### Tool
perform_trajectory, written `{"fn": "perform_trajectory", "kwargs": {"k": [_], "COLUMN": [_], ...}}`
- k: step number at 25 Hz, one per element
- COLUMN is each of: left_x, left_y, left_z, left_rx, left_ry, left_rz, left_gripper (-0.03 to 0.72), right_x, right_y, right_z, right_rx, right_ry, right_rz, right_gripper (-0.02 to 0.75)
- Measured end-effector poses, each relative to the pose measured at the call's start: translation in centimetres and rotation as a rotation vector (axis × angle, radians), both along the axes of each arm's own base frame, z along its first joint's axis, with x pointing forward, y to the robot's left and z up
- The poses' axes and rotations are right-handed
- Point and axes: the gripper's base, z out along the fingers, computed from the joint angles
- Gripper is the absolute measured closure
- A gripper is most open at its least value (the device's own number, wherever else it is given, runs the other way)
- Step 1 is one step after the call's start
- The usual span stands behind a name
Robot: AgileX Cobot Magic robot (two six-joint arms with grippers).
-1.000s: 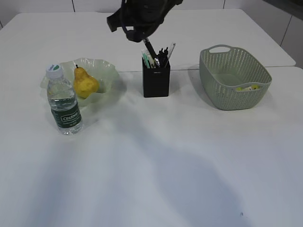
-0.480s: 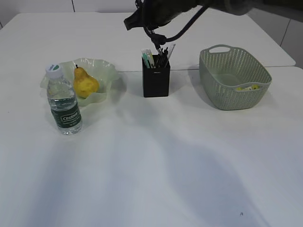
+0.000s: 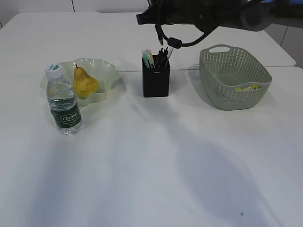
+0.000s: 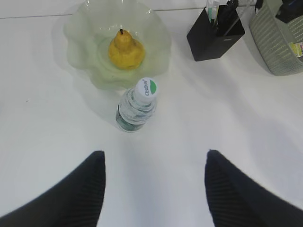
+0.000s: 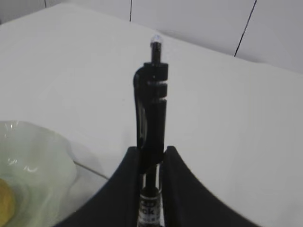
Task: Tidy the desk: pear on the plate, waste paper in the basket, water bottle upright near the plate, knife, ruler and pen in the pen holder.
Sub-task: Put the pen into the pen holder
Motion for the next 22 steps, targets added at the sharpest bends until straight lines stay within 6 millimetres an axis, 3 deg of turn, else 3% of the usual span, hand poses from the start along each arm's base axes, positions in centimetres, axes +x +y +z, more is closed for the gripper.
{"fn": "perform_trajectory", "kwargs": {"k": [5,14,22], "left_x": [0.2,0.3,0.4], "left_y": [0.1,0.1,0.1], "left_z": [0.1,0.3,0.2], "left_rx": [0.000,0.001,0.001], "left_ry": [-0.026,-0.044,-0.044], "left_rz": [0.010,0.017,0.017], "left_gripper": [0.222,0.222,0.222], "right_x": [0.3,1.7,1.9], "right_y": [0.5,1.4,1.6], "right_z": [0.0,-5.7,-7.0], "right_rx": [0.053,0.062,0.074], "right_ry": [-0.103,-0.076,-0.085], "right_rz": [0.048,0.081,0.094], "right_gripper": [0.637,0.637,0.637]}}
